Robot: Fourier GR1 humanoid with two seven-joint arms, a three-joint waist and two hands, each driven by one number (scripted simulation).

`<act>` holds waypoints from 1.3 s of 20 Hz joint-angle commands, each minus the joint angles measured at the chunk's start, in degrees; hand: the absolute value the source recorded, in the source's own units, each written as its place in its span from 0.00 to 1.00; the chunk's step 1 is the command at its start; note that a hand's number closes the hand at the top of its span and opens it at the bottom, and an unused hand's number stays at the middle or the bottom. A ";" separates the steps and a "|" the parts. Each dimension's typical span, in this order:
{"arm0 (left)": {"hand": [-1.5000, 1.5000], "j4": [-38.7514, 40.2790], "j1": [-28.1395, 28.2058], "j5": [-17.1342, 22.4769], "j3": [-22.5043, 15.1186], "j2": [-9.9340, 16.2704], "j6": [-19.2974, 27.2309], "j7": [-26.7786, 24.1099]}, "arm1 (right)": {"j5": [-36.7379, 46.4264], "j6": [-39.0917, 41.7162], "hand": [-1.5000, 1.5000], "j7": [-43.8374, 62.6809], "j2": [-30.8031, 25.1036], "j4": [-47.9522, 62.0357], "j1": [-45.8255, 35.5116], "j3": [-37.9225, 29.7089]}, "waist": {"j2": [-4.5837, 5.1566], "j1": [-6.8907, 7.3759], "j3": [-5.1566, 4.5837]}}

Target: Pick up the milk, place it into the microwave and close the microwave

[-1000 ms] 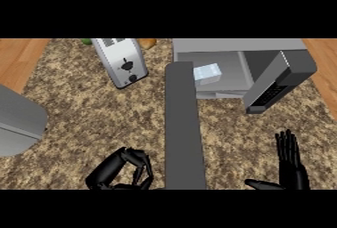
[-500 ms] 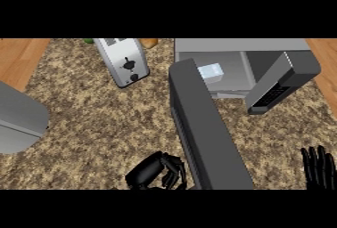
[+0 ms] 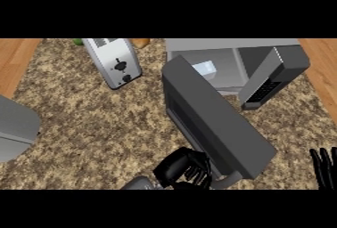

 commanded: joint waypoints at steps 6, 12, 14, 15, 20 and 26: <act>1.00 2.27 -10.81 10.87 -7.03 -0.51 11.42 4.60 | -3.12 3.08 0.00 5.16 -3.11 -8.45 0.70 0.95 | 0.83 -5.44 -0.19; 0.00 -1.10 -11.72 19.24 -1.96 -0.53 17.42 -4.07 | -4.04 2.70 0.00 5.56 -3.78 -9.92 -1.22 -0.02 | 1.92 -7.98 -0.60; 0.00 -1.10 -14.60 21.09 -1.01 -0.54 19.39 -3.78 | -3.09 2.57 0.00 5.18 -3.80 -10.43 -1.38 0.31 | 1.91 -9.29 -0.45; 0.00 -0.19 -14.36 21.94 -1.90 -0.54 19.84 -4.82 | -4.25 3.35 0.00 5.92 -4.07 -11.45 -1.15 0.63 | 1.94 -9.53 -0.42; 0.00 2.34 -17.42 25.05 -1.42 -0.55 22.13 -7.45 | -6.95 4.19 0.00 7.58 -5.67 -12.64 -2.44 -0.49 | 2.69 -11.63 -0.41; 0.00 4.80 -22.22 29.59 0.06 -0.56 23.37 -8.32 | -9.36 6.53 0.00 8.85 -7.29 -13.45 -3.57 0.11 | 3.51 -13.71 -0.26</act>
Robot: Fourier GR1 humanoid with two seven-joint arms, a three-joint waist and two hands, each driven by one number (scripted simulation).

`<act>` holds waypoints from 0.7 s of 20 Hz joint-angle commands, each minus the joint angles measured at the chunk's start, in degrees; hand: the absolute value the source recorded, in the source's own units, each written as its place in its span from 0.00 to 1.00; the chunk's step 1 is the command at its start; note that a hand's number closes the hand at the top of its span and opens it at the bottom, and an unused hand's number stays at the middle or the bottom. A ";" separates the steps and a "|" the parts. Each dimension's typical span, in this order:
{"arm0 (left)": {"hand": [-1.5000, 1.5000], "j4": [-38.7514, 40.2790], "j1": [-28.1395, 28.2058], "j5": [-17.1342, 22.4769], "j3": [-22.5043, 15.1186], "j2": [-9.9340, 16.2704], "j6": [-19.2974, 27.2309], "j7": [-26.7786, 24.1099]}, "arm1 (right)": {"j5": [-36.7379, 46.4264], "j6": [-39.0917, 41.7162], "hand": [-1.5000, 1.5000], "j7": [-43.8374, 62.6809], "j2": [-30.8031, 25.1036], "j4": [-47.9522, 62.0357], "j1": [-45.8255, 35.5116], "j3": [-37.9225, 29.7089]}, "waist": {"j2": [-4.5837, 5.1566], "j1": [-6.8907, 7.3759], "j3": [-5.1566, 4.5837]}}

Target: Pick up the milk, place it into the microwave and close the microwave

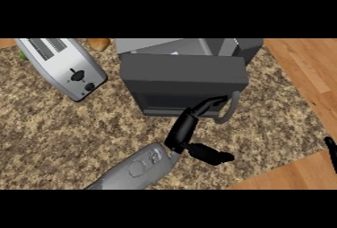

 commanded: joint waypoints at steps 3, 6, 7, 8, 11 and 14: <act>0.00 2.94 -4.67 3.92 1.13 -0.13 2.08 -1.98 | -3.34 2.04 0.00 1.41 -1.64 -0.93 -1.27 -0.14 | 0.63 -2.21 0.15; 0.00 3.67 -6.75 5.81 1.00 -0.13 2.69 -2.05 | -4.72 2.41 0.00 2.08 -2.38 -1.19 -2.64 -0.37 | 0.84 -3.02 0.19; 0.00 4.16 -7.79 6.05 1.13 -0.13 2.65 -2.57 | -4.67 2.66 0.00 2.57 -2.46 -1.47 -2.78 0.36 | 0.95 -3.03 0.16; 0.00 4.98 -8.46 6.56 1.36 -0.13 2.81 -2.36 | -5.57 2.95 0.00 2.73 -3.20 -1.14 -3.26 -0.52 | 1.10 -3.17 0.24; 0.00 5.92 -9.88 8.69 1.71 -0.13 2.99 -2.58 | -6.67 3.31 0.00 3.68 -3.99 -2.17 -4.09 -0.37 | 1.22 -3.91 0.14; 0.00 7.34 -11.22 9.58 1.64 -0.13 3.65 -3.81 | -7.56 4.09 0.00 4.07 -4.81 -1.61 -4.77 -0.50 | 1.64 -4.54 0.28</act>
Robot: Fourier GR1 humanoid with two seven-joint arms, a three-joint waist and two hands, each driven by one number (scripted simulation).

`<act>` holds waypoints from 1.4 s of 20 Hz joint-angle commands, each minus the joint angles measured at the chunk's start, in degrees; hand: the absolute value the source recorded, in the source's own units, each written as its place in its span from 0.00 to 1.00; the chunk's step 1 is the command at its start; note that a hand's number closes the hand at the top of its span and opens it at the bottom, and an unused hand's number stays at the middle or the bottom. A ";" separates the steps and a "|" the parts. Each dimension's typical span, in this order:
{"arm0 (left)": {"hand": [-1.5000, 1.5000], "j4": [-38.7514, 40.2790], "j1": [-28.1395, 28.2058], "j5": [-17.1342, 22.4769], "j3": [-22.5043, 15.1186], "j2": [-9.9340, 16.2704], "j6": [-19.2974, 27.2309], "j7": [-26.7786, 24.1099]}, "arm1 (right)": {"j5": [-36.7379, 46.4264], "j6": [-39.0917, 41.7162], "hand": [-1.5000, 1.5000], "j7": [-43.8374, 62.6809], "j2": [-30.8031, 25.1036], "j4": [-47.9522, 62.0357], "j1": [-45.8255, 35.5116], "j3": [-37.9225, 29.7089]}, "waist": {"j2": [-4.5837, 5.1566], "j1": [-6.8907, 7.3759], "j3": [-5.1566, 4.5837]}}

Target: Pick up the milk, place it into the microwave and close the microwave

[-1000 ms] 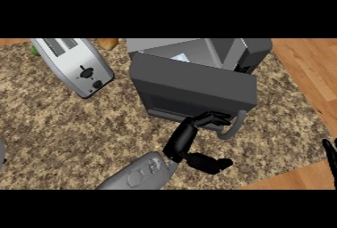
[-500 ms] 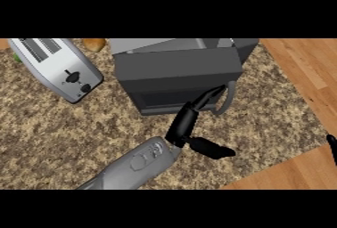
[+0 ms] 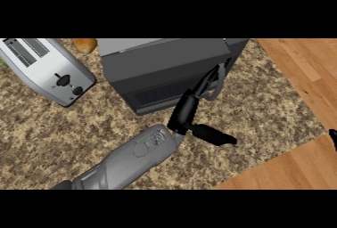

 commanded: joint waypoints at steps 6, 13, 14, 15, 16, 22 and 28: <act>0.00 4.02 -4.80 4.27 0.69 -0.08 1.28 -1.86 | -2.88 0.41 0.00 2.27 -1.88 -0.61 -2.42 -0.28 | 0.66 -1.95 0.04; 0.00 5.45 -5.70 6.84 -0.01 -0.08 1.86 -3.96 | -4.61 0.26 0.00 3.88 -3.49 -0.31 -3.33 -1.40 | 0.86 -3.23 0.05; 0.00 5.61 -5.42 7.05 -0.63 -0.08 1.62 -4.40 | -5.50 0.29 0.00 4.23 -3.92 -0.12 -3.57 -1.90 | 0.75 -2.95 0.07; 0.00 5.89 -6.16 7.35 -0.53 -0.08 1.59 -4.33 | -5.39 0.54 0.00 4.45 -3.96 0.02 -3.64 -1.41 | 0.92 -3.11 0.12; 0.00 5.93 -5.79 7.88 -0.60 -0.08 1.91 -4.58 | -5.47 0.42 0.00 4.71 -4.38 -0.31 -4.18 -1.61 | 1.05 -3.25 0.04; 0.00 6.63 -5.88 9.96 -1.45 -0.08 2.25 -6.28 | -7.55 0.50 0.00 5.44 -5.37 0.08 -5.19 -2.63 | 0.96 -3.64 0.13; 0.00 7.17 -6.86 11.99 -2.04 -0.08 2.62 -7.29 | -8.38 0.80 0.00 6.69 -6.54 0.14 -5.53 -2.70 | 0.93 -4.37 0.15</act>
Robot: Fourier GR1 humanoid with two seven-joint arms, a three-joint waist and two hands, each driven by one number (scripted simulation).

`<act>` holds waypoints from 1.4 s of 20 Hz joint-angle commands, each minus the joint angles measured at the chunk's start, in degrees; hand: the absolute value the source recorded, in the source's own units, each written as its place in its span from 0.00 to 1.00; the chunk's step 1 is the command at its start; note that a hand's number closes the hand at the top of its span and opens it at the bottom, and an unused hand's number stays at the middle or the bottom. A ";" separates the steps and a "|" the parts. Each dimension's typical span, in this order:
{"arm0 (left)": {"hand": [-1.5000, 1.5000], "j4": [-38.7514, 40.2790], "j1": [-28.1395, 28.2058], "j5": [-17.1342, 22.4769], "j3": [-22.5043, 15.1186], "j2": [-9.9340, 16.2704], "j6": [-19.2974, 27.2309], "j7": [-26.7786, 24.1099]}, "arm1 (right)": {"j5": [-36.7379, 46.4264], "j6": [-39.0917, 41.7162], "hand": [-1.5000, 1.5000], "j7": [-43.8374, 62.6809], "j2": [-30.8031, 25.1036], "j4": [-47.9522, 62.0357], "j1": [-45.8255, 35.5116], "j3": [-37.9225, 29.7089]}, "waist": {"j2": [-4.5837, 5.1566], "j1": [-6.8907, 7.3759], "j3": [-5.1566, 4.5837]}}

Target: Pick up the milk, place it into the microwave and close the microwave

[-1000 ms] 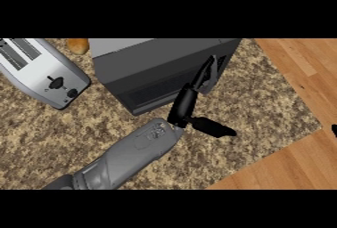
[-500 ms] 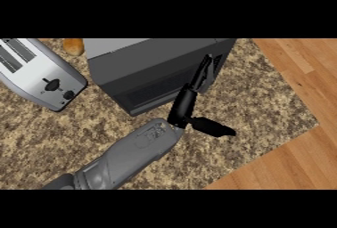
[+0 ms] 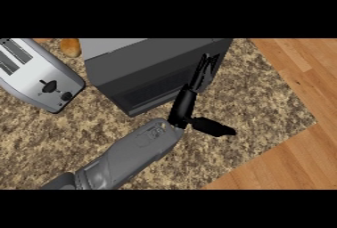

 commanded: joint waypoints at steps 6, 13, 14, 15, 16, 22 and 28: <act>0.00 2.49 -2.66 3.47 0.19 -0.13 0.43 -0.77 | -2.56 0.54 0.00 1.28 -1.67 -0.08 -1.15 -0.84 | 0.03 -0.56 0.03; 0.00 3.16 -3.63 5.38 -0.64 -0.13 0.89 -1.68 | -4.17 1.49 0.00 2.34 -2.47 -0.05 -1.89 -0.01 | 0.33 -0.88 0.10; 0.00 3.39 -3.48 5.43 -1.06 -0.14 0.55 -2.11 | -4.46 1.66 0.00 2.75 -2.92 -0.03 -1.78 -0.10 | 0.27 -0.68 0.07; 0.00 3.11 -3.99 5.61 -1.25 -0.14 0.79 -2.29 | -4.60 1.25 0.00 2.82 -2.83 -0.22 -2.08 -0.19 | 0.03 -0.73 0.05; 0.00 3.03 -4.34 5.92 -1.32 -0.14 0.99 -2.18 | -4.75 1.39 0.00 3.16 -3.50 -0.14 -2.29 -0.53 | 0.10 -1.16 0.04; 1.00 5.57 -4.58 7.41 -3.65 -0.10 -1.11 1.26 | -6.08 0.84 0.00 3.68 -3.62 -0.40 -3.06 -0.65 | 0.27 -0.54 0.38; 0.00 15.74 -7.67 1.40 -7.49 2.04 7.33 2.87 | -6.72 0.05 0.00 4.53 -3.86 -0.35 -2.23 -1.16 | -0.93 2.29 0.89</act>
